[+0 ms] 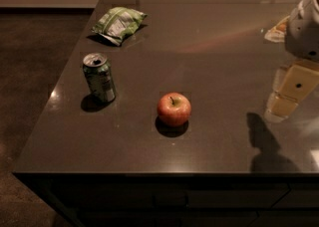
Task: Move apple near green jalapeno chip bag
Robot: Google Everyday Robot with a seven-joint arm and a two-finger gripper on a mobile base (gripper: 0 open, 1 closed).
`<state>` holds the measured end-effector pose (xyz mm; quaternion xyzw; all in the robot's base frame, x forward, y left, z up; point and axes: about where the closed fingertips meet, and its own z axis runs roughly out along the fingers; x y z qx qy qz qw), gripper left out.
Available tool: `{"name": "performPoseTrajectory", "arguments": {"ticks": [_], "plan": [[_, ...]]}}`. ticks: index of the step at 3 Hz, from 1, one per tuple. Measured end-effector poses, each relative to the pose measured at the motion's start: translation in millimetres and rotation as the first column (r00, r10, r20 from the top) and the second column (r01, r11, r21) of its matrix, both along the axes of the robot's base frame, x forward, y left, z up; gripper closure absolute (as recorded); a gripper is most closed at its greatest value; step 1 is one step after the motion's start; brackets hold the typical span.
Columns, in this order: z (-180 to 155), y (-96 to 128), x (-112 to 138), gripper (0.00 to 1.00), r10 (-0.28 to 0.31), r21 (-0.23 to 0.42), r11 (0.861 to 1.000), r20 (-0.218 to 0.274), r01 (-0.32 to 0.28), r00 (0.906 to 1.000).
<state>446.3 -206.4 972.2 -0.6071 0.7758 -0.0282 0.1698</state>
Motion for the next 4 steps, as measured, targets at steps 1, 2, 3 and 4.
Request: {"name": "performPoseTrajectory", "arguments": {"ticks": [1,2,3,4], "plan": [[-17,19,18,0.00,0.007,0.059,0.998,-0.007,-0.007,1.0000],[-35,49,25,0.00,0.042,0.118,0.992,-0.023,-0.039,0.9989],[-50,84,16,0.00,0.097,0.176,0.981,-0.050,-0.087,0.9940],[-67,115,8,0.00,0.162,0.197,0.969,-0.066,-0.147,0.9845]]}}
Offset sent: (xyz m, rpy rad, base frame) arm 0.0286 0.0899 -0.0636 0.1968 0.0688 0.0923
